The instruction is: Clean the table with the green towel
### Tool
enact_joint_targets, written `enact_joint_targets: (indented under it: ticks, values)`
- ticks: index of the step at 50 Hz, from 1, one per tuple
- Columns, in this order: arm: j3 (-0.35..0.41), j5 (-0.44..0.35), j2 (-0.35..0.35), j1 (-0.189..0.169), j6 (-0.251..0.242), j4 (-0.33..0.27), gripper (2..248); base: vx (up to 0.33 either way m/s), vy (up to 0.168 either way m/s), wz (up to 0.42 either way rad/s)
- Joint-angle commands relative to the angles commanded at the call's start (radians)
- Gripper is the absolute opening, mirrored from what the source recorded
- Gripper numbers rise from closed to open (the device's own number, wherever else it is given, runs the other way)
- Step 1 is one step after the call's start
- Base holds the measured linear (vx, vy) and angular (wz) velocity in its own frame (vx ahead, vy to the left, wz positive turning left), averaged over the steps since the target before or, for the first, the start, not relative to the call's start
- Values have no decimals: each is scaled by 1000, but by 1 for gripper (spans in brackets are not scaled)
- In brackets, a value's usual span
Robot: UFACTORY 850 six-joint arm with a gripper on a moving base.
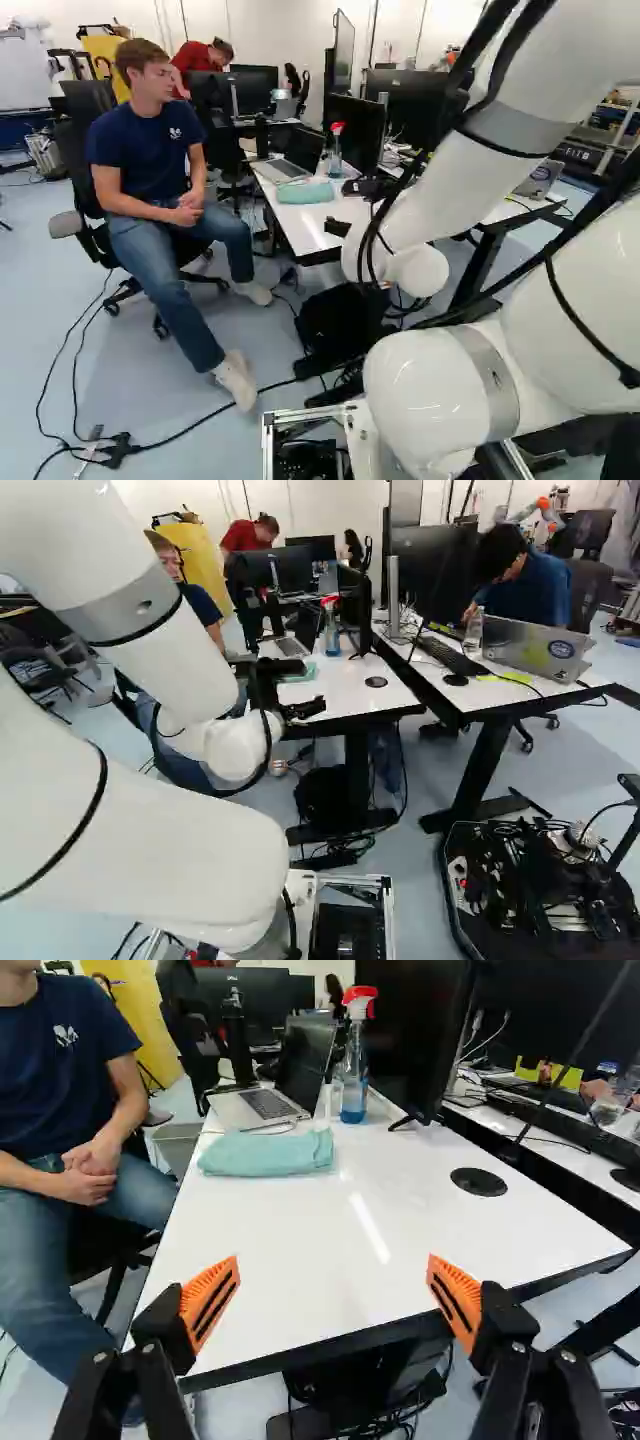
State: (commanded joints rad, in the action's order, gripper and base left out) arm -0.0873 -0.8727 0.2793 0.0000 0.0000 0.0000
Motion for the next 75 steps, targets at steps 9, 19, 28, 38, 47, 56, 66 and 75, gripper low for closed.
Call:
enact_joint_targets:
  ticks: [9, 19, 28, 38, 47, 56, 66, 75]
  values:
    - [-36, 0, -4, 5, 0, 0, 247, 0, 0, 0]
    - [-72, 0, -16, 11, 0, 0, 247, 0, 0, 0]
    - [-107, 0, -30, 16, 0, 0, 247, 0, 0, 0]
    - [-146, 0, -46, 22, 0, 0, 247, 0, 0, 0]
    - [-182, 1, -62, 28, 0, 0, 247, 0, 0, 0]
    - [-224, 15, -85, 35, 0, 0, 247, 0, 0, 0]
    - [-275, 53, -115, 44, 0, 0, 247, 0, 0, 0]
    - [-322, 108, -142, 52, 0, 0, 247, 0, 0, 0]
